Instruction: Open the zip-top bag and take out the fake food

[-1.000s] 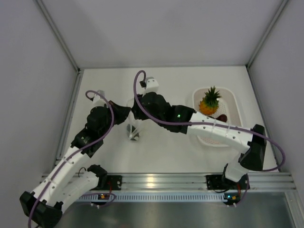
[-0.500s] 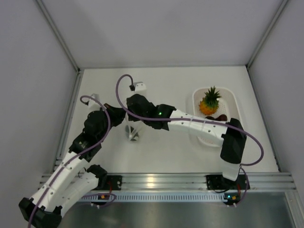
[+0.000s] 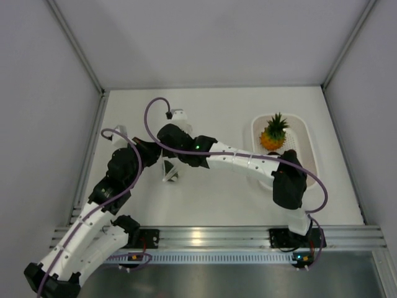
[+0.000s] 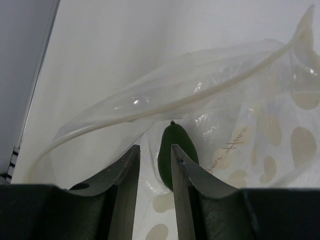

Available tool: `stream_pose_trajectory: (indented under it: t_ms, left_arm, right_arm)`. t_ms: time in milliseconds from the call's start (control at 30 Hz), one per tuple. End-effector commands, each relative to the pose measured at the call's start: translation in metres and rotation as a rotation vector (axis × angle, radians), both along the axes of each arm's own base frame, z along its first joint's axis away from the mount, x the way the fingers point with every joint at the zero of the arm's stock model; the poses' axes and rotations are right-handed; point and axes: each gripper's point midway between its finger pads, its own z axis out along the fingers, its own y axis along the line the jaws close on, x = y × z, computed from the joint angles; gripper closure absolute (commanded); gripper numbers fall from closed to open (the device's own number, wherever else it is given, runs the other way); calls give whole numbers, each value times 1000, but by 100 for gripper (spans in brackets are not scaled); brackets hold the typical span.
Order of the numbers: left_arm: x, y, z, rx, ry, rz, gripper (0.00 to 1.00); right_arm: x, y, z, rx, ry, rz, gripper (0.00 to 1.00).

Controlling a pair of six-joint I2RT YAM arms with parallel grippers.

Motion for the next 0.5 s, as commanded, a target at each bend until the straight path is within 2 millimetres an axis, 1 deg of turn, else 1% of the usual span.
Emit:
stream_pose_trajectory:
  t_ms: [0,100,167,200,233,267,333,400,467]
  left_arm:
    - [-1,-6,16,-57,-58,-21,100]
    - [-3,-4,19,-51,-72,-23,100]
    - [-4,-1,20,-40,-83,-14,100]
    - [-3,1,21,-36,-86,-5,100]
    - [-3,2,21,-33,-89,2,100]
    - [-3,5,23,-25,-99,11,100]
    - [-2,8,23,-12,-97,27,100]
    - [-1,10,20,-2,-92,41,100]
    - [0,10,21,-4,-91,45,100]
  right_arm:
    - [18,16,20,95,-25,-48,68]
    - [20,18,6,80,-8,-51,68]
    - [17,18,-2,77,-3,-42,69]
    - [16,15,-9,63,4,-43,69]
    - [16,16,-10,74,-4,-39,69]
    - [12,10,-18,61,-1,-34,69]
    - [7,8,-26,89,-3,-16,69]
    - [-2,14,-28,120,7,34,68]
    - [-5,17,-36,118,22,49,68]
